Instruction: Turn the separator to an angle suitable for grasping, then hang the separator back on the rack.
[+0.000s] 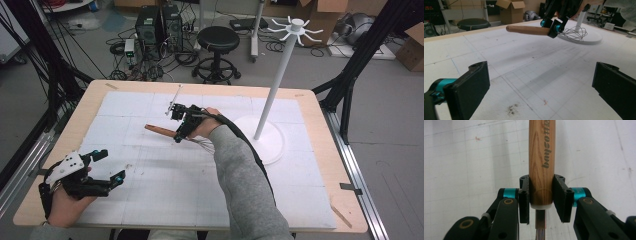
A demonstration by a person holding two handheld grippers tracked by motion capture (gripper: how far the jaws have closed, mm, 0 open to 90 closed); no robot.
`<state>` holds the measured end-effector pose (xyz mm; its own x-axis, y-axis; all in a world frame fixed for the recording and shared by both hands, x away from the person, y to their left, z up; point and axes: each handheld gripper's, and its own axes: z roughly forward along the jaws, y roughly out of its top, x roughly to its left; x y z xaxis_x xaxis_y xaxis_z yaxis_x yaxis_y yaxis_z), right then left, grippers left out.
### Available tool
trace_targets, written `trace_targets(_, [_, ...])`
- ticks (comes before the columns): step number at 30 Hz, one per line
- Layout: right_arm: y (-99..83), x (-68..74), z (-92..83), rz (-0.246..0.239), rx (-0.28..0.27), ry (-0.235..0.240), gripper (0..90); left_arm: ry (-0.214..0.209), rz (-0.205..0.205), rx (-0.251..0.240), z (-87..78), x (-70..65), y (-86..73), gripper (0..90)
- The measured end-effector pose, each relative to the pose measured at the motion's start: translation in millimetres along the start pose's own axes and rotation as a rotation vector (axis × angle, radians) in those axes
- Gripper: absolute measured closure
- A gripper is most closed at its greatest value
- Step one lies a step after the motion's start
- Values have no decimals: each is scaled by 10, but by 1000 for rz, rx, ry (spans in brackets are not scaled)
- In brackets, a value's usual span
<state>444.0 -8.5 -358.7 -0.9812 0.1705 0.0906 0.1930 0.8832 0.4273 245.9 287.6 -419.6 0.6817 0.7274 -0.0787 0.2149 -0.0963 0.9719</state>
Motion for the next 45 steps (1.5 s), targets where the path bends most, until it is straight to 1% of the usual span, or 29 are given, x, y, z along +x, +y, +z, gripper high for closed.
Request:
trace_targets(3, [-53,25,-81,0,-12,0,694,-2,-2,1,8,3,0,17])
trace_targets(6, [-80,55,-146,14,-22,2,694,-2,-4,-3,5,-2,0,18])
trace_targets(10, [-90,110,-232,6,-45,-6,694,-2,-4,-2,5,1,-1,18])
trace_targets(11, [-96,153,-305,-7,-74,-8,694,-2,-3,-2,7,-2,-1,17])
trace_targets(13, [-102,174,-336,-2,-77,-4,694,-5,-3,-1,12,-4,0,17])
trace_targets(14, [-127,195,-379,-6,-110,2,693,-4,-2,0,13,-5,0,18])
trace_targets(15, [-175,215,-424,-1,-114,9,693,-4,0,3,14,-6,0,17])
trace_targets(16, [-175,215,-424,-1,-114,9,693,-4,0,3,14,-6,0,18])
trace_targets(17, [-251,223,-457,2,-129,1,694,-4,1,4,16,-7,2,18])
trace_targets(18, [-251,223,-457,2,-129,1,694,-4,1,4,16,-7,2,18])
trace_targets(19, [-337,232,-503,-2,-146,-4,693,-8,1,2,22,-7,4,17])
trace_targets(20, [-337,232,-503,-2,-146,-4,693,-8,1,2,22,-7,4,17])
trace_targets(21, [-437,255,-563,2,-177,-7,694,-8,0,0,31,-9,2,17])
trace_targets(22, [-437,255,-563,2,-177,-7,694,-10,2,3,31,-9,3,17])
trace_targets(23, [-518,275,-627,1,-199,-13,693,-12,1,5,38,-12,3,18])
trace_targets(25, [-538,281,-649,1,-198,-21,694,-13,1,6,41,-13,3,18])
trace_targets(29, [-721,365,-782,14,-246,-25,693,-16,3,5,54,-19,7,18])
trace_targets(31, [-746,373,-795,12,-254,-28,693,-16,3,7,57,-19,6,18])
trace_targets(32, [-823,401,-834,14,-267,-28,693,-16,5,9,57,-18,6,18])
trace_targets(34, [-850,402,-847,13,-275,-31,693,-18,6,9,59,-17,5,17])
trace_targets(35, [-936,428,-896,30,-293,-33,693,-19,5,9,60,-16,5,17])
trace_targets(37, [-964,429,-911,27,-302,-36,693,-18,4,10,60,-15,5,17])
trace_targets(38, [-1015,431,-932,30,-327,-42,693,-19,5,10,62,-15,4,18])
trace_targets(39, [-1101,451,-977,49,-344,-47,693,-20,7,12,61,-15,4,18])
trace_targets(41, [-1188,457,-1019,53,-370,-60,693,-19,4,7,60,-17,6,17])
trace_targets(42, [-1188,457,-1019,53,-370,-60,693,-19,4,7,60,-17,6,17])
trace_targets(43, [-1276,466,-1066,57,-394,-66,693,-21,3,6,60,-18,5,18])
trace_targets(44, [-1276,466,-1066,57,-394,-66,693,-21,3,6,60,-18,5,18])
trace_targets(45, [-1367,479,-1117,73,-422,-73,693,-23,4,4,59,-22,7,17])
